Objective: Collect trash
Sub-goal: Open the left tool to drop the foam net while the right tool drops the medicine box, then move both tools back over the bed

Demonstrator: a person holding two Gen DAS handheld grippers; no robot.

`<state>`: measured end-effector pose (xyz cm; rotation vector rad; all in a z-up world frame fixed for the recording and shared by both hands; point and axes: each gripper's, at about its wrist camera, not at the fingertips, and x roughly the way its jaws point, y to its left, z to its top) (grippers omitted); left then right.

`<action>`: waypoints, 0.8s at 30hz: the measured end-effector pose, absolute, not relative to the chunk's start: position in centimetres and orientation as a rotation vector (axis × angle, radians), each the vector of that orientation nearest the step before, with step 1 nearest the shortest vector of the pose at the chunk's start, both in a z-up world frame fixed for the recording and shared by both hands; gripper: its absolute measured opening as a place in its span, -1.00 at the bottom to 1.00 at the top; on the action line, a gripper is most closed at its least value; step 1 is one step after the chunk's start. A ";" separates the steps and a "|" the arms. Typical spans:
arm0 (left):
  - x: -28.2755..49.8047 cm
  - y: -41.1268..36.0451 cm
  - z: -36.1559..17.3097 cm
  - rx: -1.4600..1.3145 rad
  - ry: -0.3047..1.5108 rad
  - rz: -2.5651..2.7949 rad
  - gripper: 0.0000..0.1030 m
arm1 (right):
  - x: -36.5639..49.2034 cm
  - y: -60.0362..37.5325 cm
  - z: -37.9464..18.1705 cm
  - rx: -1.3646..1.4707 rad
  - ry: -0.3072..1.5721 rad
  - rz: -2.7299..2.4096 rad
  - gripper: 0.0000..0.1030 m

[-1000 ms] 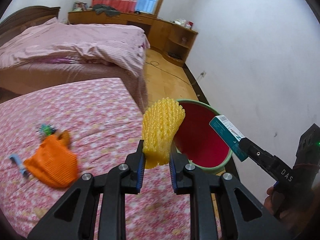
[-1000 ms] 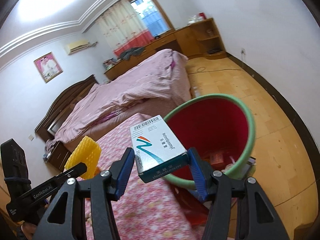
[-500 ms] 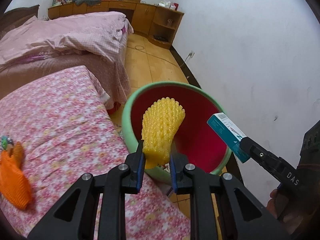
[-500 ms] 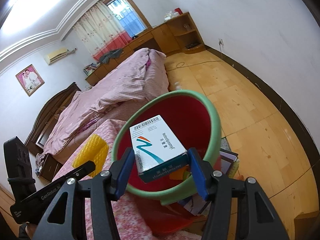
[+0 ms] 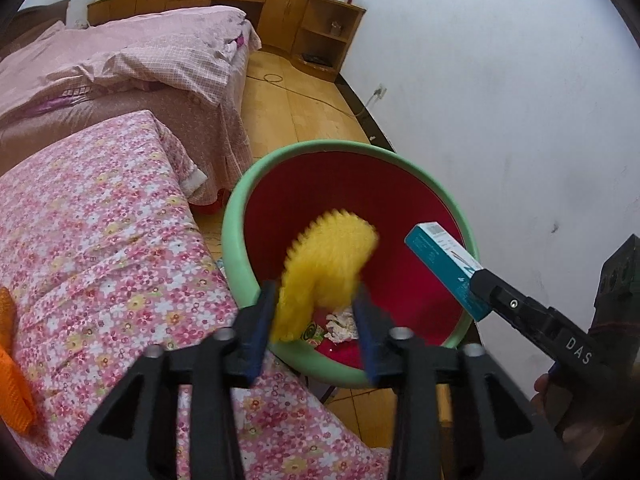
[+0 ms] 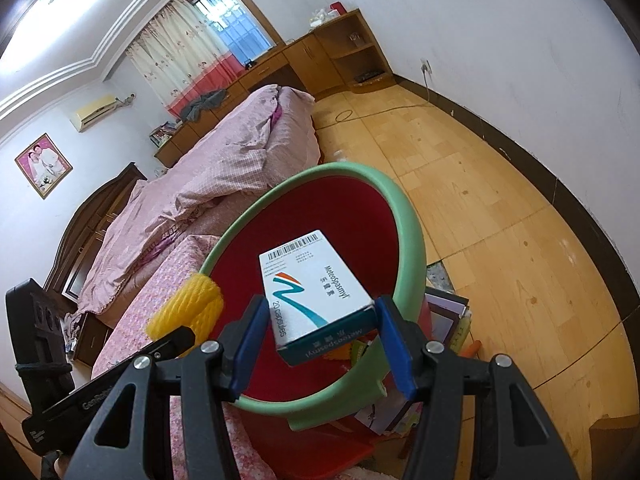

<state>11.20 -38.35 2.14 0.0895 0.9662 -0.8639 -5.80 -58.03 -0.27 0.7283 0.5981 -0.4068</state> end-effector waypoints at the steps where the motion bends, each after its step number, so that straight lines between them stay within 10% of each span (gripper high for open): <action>1: 11.4 -38.3 2.2 0.084 0.963 -0.861 -0.09 | -5.7 -58.1 -0.3 0.730 0.600 -0.407 0.13; 24: 11.0 -33.8 4.8 0.011 0.945 -0.808 -0.08 | -5.7 -57.3 0.1 0.740 0.605 -0.390 0.18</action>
